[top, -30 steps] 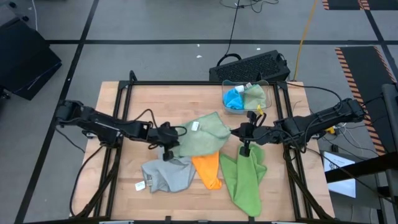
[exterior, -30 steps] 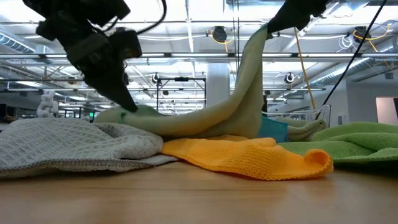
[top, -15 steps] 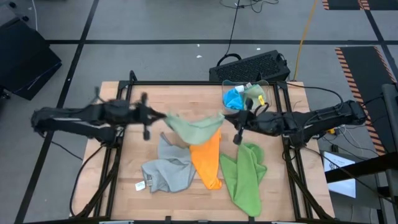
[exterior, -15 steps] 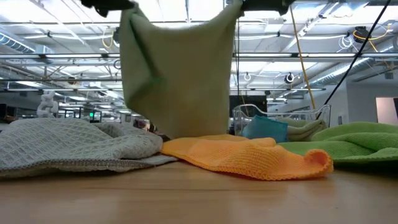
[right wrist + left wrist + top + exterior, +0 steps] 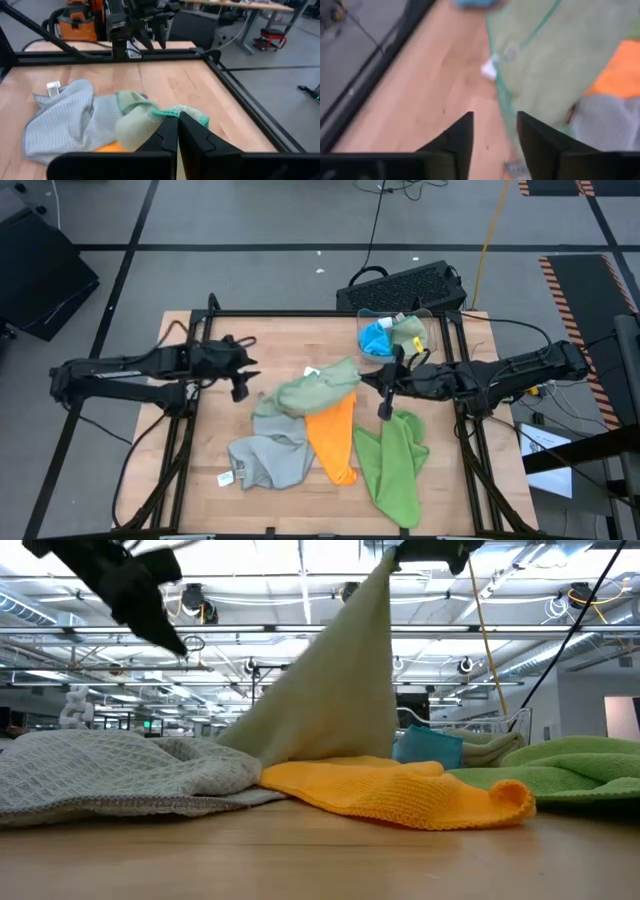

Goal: Fold microfiber towels
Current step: Fold the light green microfiber towel

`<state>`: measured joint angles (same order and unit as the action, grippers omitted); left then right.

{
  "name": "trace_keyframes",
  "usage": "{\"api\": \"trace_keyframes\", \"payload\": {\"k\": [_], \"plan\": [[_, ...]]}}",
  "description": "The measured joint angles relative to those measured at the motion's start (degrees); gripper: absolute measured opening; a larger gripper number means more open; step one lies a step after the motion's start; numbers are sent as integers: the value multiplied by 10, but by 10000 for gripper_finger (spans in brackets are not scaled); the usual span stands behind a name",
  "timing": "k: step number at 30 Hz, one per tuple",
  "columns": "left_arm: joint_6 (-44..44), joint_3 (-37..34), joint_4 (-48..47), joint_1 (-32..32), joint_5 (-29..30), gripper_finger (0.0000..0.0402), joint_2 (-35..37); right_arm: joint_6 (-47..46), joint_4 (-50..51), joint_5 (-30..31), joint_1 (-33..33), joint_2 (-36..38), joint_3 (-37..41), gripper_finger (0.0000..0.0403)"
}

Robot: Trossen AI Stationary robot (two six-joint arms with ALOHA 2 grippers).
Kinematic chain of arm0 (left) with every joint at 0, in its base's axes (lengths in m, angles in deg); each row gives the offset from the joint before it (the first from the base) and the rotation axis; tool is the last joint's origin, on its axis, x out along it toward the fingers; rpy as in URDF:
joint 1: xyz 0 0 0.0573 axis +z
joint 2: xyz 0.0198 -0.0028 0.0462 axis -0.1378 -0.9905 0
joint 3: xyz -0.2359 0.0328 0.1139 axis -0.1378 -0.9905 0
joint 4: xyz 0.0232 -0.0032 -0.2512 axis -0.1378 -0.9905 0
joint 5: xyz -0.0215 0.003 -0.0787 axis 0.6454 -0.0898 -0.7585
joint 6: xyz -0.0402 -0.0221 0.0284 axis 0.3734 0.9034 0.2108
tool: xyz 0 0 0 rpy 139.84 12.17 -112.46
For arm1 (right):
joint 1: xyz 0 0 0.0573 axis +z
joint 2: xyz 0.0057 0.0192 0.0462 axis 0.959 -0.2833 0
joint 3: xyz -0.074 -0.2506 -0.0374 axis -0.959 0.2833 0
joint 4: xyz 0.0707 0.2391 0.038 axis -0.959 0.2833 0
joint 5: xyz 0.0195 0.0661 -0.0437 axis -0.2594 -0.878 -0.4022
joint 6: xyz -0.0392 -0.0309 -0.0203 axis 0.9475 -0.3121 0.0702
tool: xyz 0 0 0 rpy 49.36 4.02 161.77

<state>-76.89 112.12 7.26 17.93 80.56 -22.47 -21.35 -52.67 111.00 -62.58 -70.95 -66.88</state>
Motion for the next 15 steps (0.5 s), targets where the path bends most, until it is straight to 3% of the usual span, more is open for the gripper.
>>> {"api": "trace_keyframes", "payload": {"k": [7,12,15], "plan": [[95,-12,-6,-52,-89,202,-74,-3,25,0,-2,0,0,0],[150,-13,-7,-168,-25,188,-128,-2,36,0,-12,0,0,0],[199,-13,20,-232,48,179,-162,3,36,0,-13,0,0,0]]}}
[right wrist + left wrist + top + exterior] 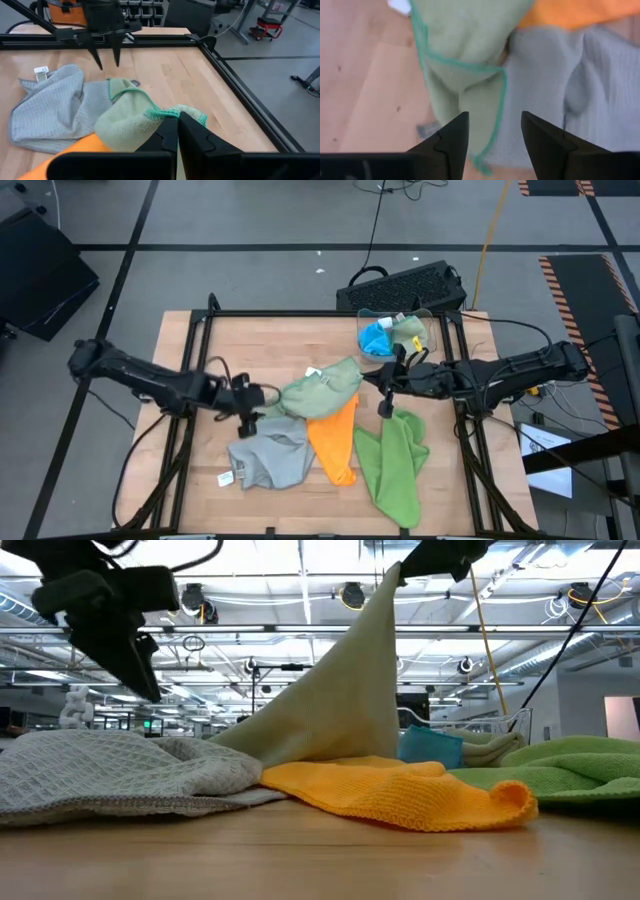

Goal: Fold microfiber towels
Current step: Fold the light green microfiber towel

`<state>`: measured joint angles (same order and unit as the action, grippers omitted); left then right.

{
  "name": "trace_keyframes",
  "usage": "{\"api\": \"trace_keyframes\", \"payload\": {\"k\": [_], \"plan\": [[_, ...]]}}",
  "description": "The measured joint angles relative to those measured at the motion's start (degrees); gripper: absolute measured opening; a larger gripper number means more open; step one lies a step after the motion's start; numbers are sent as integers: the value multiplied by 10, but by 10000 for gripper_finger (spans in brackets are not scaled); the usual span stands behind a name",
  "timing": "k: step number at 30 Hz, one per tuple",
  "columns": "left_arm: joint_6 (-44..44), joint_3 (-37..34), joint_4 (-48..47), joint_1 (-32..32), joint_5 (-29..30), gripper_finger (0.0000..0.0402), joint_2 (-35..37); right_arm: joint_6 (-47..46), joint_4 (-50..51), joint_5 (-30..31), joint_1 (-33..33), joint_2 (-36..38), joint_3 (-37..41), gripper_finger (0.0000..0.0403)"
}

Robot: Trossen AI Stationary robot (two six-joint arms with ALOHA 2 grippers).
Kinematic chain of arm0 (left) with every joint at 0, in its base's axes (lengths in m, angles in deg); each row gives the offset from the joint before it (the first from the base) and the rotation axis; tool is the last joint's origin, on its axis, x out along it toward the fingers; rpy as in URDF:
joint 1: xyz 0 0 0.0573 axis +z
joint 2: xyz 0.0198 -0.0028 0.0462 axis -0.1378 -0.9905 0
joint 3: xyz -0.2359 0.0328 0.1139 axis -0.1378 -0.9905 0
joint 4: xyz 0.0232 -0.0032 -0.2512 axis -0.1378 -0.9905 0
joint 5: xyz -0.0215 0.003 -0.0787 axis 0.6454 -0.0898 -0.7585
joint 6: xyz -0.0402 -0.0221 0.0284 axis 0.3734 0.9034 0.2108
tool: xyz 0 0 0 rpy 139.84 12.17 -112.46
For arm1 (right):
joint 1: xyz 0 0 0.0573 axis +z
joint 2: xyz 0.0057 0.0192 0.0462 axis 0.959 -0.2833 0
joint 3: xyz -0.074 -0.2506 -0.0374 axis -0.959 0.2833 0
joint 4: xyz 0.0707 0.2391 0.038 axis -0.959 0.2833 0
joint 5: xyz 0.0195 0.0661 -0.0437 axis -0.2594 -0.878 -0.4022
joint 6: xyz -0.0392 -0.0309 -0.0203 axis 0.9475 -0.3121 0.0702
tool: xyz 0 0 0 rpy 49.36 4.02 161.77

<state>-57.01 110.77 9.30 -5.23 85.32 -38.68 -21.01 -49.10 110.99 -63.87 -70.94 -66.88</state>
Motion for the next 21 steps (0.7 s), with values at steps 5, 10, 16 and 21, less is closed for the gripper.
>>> {"api": "trace_keyframes", "payload": {"k": [5,10,16,21], "plan": [[95,0,123,-32,157,185,-53,-3,-3,-10,4,0,6,0],[113,0,196,3,161,222,-135,-14,-7,-55,10,0,22,0],[135,0,223,56,132,242,-218,-31,-5,-62,10,0,32,0],[107,0,249,64,92,168,-261,-33,2,-62,10,0,33,0]]}}
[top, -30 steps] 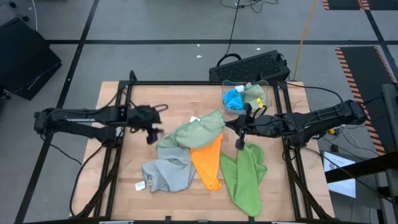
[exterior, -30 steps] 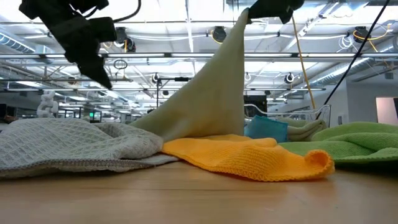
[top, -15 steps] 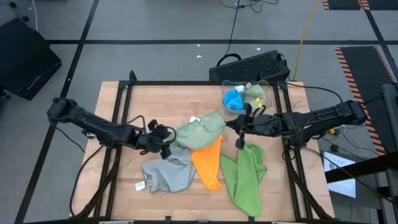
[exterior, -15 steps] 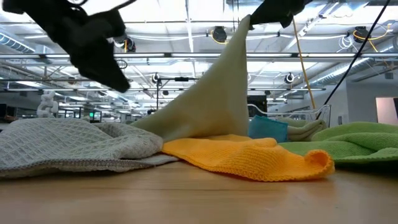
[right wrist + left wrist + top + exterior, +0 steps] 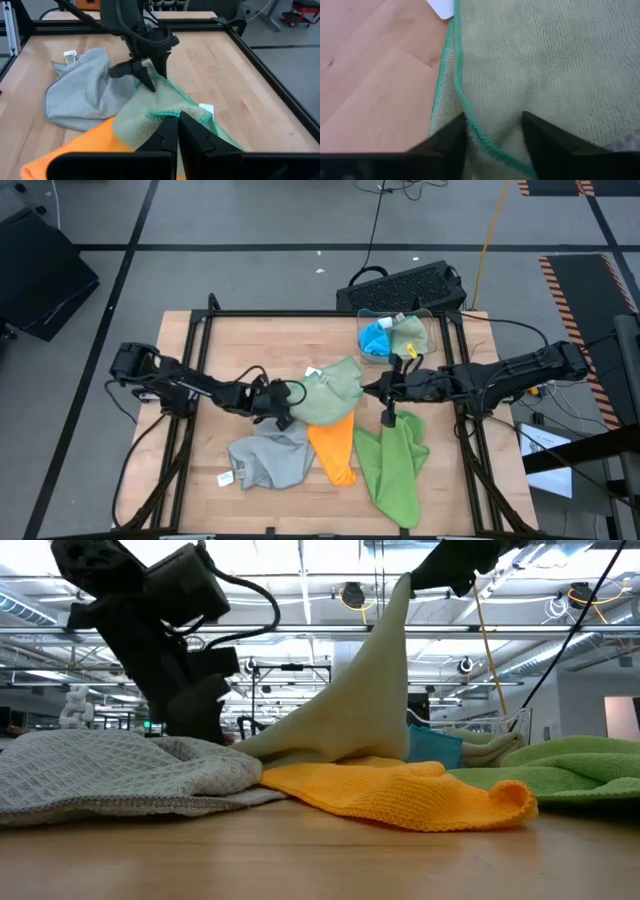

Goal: Fold microfiber towels
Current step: Fold the light green microfiber towel

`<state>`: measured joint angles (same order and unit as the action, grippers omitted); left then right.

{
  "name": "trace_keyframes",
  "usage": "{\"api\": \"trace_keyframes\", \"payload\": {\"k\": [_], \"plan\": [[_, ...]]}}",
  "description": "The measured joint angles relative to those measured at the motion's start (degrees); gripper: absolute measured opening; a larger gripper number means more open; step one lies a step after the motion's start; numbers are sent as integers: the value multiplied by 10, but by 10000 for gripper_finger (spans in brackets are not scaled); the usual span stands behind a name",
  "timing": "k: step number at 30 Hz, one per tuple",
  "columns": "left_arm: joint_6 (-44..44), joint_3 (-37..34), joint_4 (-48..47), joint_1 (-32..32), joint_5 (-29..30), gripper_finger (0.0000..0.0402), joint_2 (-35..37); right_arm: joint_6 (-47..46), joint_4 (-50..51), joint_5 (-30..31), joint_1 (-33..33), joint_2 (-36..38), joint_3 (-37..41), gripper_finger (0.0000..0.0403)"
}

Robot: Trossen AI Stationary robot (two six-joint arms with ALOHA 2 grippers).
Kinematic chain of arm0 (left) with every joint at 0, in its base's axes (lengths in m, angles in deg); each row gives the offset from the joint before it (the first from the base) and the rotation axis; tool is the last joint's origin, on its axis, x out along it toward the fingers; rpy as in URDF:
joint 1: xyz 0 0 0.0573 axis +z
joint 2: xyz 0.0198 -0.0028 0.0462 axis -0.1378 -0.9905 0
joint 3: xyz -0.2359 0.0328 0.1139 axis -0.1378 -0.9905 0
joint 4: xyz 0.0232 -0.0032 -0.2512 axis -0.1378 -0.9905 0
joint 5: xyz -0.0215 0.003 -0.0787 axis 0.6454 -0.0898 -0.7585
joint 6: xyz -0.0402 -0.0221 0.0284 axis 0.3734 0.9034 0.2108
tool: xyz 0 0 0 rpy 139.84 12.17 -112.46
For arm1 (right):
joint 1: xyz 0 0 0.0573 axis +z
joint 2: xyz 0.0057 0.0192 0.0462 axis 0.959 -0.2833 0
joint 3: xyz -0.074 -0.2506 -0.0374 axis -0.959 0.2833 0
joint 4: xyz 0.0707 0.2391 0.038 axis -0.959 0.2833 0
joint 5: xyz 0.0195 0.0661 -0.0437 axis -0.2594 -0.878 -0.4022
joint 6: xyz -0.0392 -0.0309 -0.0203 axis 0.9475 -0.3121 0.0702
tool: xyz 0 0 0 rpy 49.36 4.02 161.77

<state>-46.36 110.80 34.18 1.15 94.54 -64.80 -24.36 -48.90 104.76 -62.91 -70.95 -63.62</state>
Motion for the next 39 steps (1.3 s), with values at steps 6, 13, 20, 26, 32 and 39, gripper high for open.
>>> {"api": "trace_keyframes", "payload": {"k": [6,13,20,26,32,39], "plan": [[-35,0,-12,-26,-19,15,25,-32,31,-3,28,0,0,0],[-99,0,-10,-117,-15,6,84,-85,46,-30,89,0,0,0],[-134,0,12,-216,-20,50,79,-152,1,-30,134,0,48,0],[-64,0,27,-284,-88,137,78,-210,-69,-30,161,0,117,0],[-6,0,35,-341,-85,224,78,-258,-111,-27,178,0,164,0],[9,0,59,-370,0,273,78,-274,-111,-26,189,-1,174,0]]}}
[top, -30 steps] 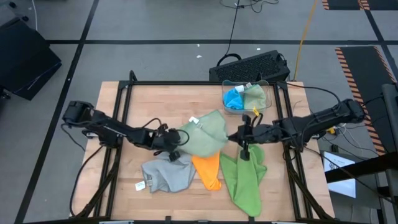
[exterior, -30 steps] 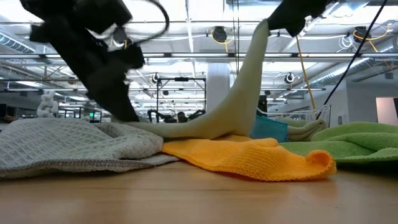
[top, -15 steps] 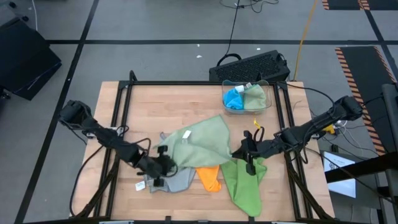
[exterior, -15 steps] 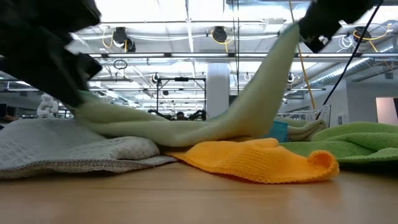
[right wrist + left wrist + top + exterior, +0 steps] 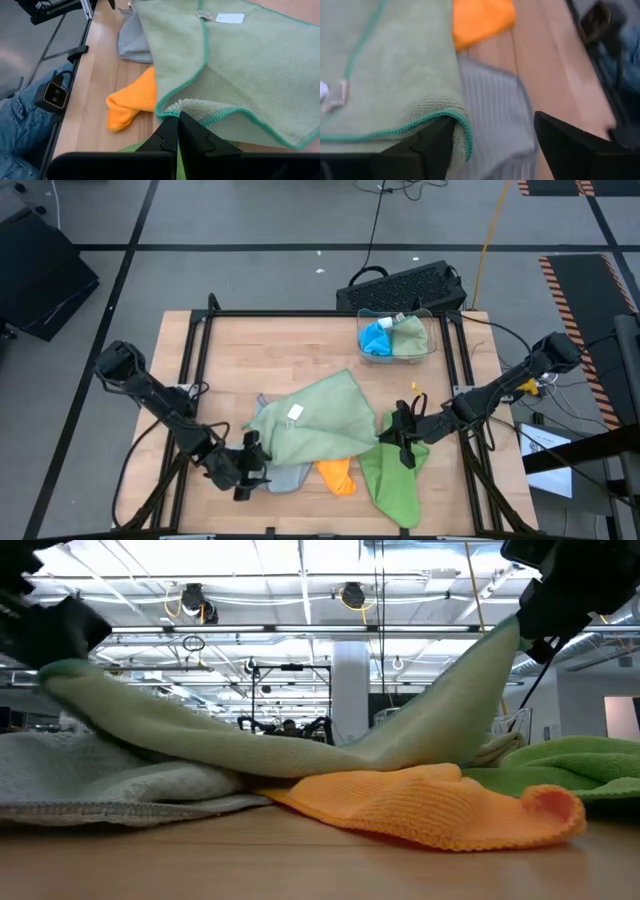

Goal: Fold microfiber towels
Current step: Fold the light green microfiber towel

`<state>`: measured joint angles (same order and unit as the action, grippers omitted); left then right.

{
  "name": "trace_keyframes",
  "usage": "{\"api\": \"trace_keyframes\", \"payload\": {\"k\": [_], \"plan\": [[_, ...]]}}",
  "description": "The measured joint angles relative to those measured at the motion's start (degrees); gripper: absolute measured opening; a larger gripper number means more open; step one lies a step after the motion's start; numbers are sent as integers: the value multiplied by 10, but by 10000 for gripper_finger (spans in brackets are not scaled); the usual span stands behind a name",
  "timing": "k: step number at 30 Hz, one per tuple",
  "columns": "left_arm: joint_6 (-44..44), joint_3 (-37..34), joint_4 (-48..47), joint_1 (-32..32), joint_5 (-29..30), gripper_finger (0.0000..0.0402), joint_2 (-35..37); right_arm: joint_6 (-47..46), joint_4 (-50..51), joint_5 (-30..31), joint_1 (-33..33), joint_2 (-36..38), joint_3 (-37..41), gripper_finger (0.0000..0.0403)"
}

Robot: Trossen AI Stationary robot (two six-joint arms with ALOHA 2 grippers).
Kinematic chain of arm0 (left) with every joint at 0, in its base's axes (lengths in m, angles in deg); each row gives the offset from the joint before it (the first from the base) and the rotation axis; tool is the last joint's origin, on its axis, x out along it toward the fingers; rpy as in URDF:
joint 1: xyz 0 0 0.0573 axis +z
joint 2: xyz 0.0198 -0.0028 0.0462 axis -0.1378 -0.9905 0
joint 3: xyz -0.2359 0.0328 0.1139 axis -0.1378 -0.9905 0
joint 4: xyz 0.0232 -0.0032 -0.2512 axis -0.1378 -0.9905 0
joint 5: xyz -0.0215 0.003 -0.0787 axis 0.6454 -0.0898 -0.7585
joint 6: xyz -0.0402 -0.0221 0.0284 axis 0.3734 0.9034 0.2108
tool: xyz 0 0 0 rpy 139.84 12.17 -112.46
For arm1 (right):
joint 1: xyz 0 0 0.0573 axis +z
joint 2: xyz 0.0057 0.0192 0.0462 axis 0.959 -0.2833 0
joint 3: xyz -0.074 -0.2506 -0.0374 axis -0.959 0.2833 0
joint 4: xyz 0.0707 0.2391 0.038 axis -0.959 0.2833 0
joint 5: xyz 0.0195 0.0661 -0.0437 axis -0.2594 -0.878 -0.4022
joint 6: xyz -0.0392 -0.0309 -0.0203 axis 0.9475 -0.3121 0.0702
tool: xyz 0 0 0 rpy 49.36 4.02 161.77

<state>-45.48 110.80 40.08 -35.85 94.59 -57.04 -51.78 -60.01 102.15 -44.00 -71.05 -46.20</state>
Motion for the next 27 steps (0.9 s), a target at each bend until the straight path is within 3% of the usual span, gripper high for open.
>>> {"api": "trace_keyframes", "payload": {"k": [7,12,16,22,27], "plan": [[47,0,17,7,75,308,0,7,4,14,0,-2,0,0],[74,0,-14,6,-66,343,7,10,7,14,0,-2,0,0],[66,0,-8,-4,-97,355,21,11,8,14,0,-2,0,0],[35,0,-102,-22,-42,342,81,17,7,14,0,-21,0,0],[132,0,-234,-29,42,319,143,9,6,14,0,-41,0,0]]}}
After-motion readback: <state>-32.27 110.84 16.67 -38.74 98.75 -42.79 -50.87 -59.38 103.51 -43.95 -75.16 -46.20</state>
